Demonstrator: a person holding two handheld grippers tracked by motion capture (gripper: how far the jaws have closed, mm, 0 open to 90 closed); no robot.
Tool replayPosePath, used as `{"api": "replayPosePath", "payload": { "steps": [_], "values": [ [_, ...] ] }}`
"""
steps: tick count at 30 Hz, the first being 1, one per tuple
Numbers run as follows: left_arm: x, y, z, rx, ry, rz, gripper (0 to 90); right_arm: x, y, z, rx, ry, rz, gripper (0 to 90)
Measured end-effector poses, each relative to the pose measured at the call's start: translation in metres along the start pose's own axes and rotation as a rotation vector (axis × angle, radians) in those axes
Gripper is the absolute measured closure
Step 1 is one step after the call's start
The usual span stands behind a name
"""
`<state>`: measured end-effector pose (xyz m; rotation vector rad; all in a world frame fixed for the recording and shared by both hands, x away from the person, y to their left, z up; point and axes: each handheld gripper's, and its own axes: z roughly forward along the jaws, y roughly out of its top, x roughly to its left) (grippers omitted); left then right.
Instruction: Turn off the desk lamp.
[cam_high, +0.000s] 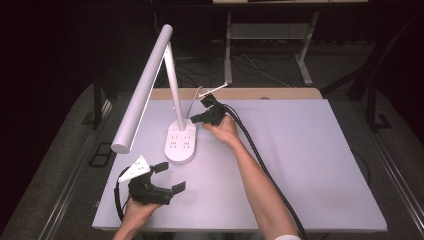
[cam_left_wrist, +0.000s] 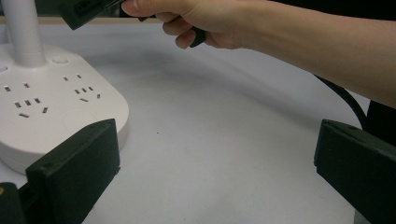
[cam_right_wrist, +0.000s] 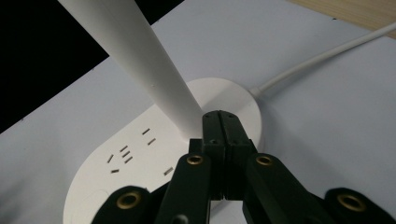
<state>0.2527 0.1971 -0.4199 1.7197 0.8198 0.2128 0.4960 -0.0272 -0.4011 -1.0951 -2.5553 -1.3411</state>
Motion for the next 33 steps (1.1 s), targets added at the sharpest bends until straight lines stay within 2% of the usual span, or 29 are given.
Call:
{"api": "replayPosePath", "payload": {
  "steps": [9, 13, 17, 18, 20, 25, 30, 33],
  "values": [
    [0.000, 0.000, 0.000, -0.004, 0.000, -0.002, 0.0, 0.001, 0.000, 0.014, 0.005, 0.008, 0.007, 90.0],
    [0.000, 0.000, 0.000, -0.002, -0.001, -0.001, 0.0, 0.001, -0.003, 0.021, 0.013, 0.016, 0.025, 90.0],
    [0.001, 0.000, 0.000, -0.003, -0.002, 0.001, 0.0, 0.001, -0.006, 0.028, 0.053, -0.001, 0.014, 90.0],
    [0.001, 0.000, 0.000, -0.002, -0.002, 0.000, 0.0, 0.001, -0.008, 0.029, 0.058, -0.012, -0.005, 90.0],
    [0.001, 0.000, 0.000, -0.002, -0.002, 0.000, 0.0, 0.000, -0.008, 0.029, 0.059, 0.005, 0.006, 90.0],
    [0.001, 0.000, -0.001, -0.002, -0.001, 0.001, 0.0, 0.000, -0.010, 0.030, 0.054, 0.008, 0.015, 90.0],
    [0.001, 0.000, -0.001, -0.002, -0.001, 0.001, 0.0, 0.005, -0.009, 0.030, 0.058, -0.030, -0.026, 90.0],
    [0.001, 0.000, -0.001, -0.002, 0.000, 0.000, 0.0, 0.006, -0.009, 0.030, 0.052, -0.031, -0.026, 90.0]
  ]
}}
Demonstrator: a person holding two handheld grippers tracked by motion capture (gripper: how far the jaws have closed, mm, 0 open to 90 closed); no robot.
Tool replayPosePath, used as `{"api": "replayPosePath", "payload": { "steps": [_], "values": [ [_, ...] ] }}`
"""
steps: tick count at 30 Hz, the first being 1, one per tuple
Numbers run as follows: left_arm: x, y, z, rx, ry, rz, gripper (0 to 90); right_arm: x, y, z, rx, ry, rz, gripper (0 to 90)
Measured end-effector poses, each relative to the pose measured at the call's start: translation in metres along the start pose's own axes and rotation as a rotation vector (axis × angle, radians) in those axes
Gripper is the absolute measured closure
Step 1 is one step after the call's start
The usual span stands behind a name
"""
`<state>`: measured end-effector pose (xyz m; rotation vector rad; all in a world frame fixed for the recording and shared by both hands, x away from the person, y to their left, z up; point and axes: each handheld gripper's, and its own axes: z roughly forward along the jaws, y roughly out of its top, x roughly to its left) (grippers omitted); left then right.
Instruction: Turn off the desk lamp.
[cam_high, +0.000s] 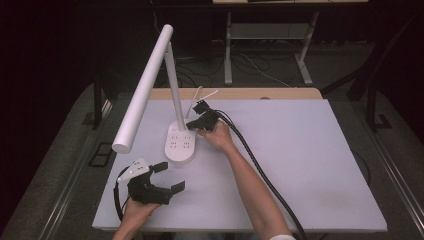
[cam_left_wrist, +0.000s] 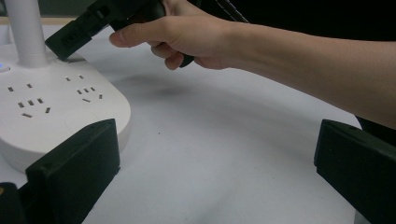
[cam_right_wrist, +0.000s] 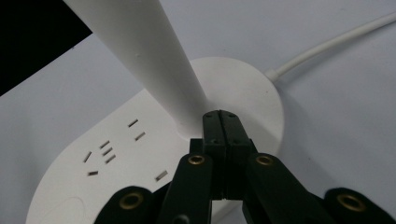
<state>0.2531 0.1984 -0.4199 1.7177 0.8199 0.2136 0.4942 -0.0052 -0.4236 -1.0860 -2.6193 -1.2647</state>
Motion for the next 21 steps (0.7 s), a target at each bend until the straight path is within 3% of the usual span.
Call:
{"api": "replayPosePath", "payload": {
  "steps": [3, 11, 21],
  "values": [
    [-0.0001, -0.0001, 0.0001, 0.001, -0.001, 0.000, 0.0, 0.0007, 0.0005, 0.0002, -0.001, -0.005, -0.012, 90.0],
    [0.0000, -0.0001, -0.0002, 0.001, 0.001, 0.001, 0.0, -0.0020, -0.0004, -0.0002, -0.002, 0.021, 0.021, 90.0],
    [-0.0009, -0.0001, 0.0003, 0.003, 0.001, 0.003, 0.0, 0.0015, -0.0009, 0.0009, 0.001, -0.014, -0.006, 90.0]
  ]
}}
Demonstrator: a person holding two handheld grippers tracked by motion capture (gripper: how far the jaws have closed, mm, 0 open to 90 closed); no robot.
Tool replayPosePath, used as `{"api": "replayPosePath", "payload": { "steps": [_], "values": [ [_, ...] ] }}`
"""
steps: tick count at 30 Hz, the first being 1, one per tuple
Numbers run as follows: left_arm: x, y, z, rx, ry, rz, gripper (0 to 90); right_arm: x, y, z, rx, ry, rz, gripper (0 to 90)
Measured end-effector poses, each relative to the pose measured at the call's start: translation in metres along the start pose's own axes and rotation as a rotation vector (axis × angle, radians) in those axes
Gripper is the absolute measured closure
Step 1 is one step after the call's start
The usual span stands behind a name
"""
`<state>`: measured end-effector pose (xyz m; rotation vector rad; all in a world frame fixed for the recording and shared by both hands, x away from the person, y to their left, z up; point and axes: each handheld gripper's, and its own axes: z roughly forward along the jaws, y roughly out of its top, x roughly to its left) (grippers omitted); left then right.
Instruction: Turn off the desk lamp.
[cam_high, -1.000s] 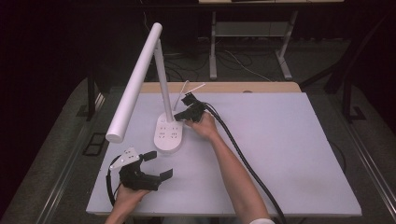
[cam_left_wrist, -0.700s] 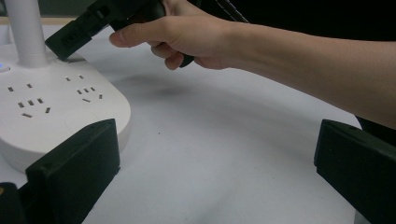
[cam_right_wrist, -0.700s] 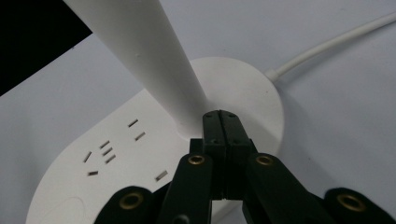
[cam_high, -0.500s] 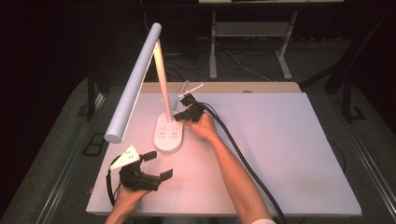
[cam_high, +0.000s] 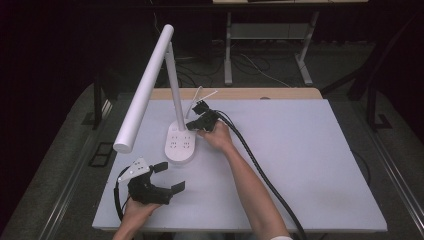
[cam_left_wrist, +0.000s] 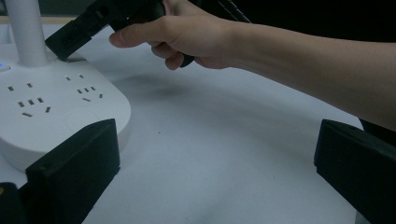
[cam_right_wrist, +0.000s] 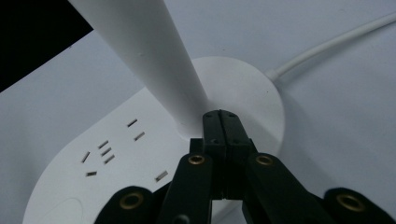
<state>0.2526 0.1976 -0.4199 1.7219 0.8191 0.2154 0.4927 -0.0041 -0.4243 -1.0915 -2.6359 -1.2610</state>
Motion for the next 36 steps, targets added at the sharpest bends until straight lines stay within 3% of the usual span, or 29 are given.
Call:
{"api": "replayPosePath", "payload": {
  "steps": [15, 25, 30, 36],
  "values": [
    [0.0008, 0.0000, -0.0004, -0.004, 0.000, -0.001, 0.0, 0.0000, -0.0001, -0.0013, -0.007, 0.008, 0.025, 90.0],
    [0.0009, -0.0001, 0.0005, -0.005, 0.003, -0.006, 0.0, -0.0001, -0.0014, -0.0004, -0.020, 0.008, 0.026, 90.0],
    [0.0000, -0.0001, 0.0003, -0.001, 0.002, -0.001, 0.0, 0.0017, -0.0022, 0.0011, -0.024, -0.018, 0.006, 90.0],
    [0.0006, -0.0002, 0.0002, -0.004, 0.003, -0.004, 0.0, 0.0012, -0.0050, -0.0009, -0.033, -0.005, 0.014, 90.0]
  ]
}}
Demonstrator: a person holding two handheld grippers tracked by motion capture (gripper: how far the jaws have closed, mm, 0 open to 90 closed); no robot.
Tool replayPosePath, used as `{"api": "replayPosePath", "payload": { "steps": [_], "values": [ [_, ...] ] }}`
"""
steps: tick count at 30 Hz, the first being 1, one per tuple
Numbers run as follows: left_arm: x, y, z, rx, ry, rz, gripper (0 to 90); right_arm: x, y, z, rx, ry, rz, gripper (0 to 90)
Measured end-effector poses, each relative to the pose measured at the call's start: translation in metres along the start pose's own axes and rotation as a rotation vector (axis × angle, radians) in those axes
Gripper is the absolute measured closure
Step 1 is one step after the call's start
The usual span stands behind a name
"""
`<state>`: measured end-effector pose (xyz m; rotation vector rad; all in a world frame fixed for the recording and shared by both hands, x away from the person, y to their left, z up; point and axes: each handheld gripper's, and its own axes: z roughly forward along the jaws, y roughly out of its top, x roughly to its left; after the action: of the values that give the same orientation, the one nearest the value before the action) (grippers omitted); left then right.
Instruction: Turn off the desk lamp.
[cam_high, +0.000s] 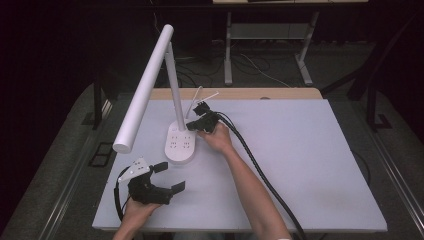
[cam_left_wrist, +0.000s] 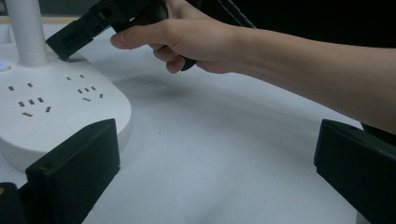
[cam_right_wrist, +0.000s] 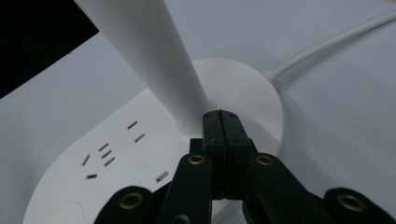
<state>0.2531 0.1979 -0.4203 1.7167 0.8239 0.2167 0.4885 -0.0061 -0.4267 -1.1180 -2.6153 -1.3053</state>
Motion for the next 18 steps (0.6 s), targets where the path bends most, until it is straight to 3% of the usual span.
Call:
{"api": "replayPosePath", "payload": {
  "steps": [6, 18],
  "values": [
    [0.0010, -0.0001, -0.0008, -0.002, 0.000, -0.003, 0.0, -0.0032, -0.0001, -0.0007, -0.011, 0.025, 0.022, 90.0],
    [0.0016, -0.0001, -0.0011, -0.004, 0.004, -0.007, 0.0, -0.0010, -0.0006, -0.0086, -0.041, 0.043, 0.005, 90.0]
  ]
}}
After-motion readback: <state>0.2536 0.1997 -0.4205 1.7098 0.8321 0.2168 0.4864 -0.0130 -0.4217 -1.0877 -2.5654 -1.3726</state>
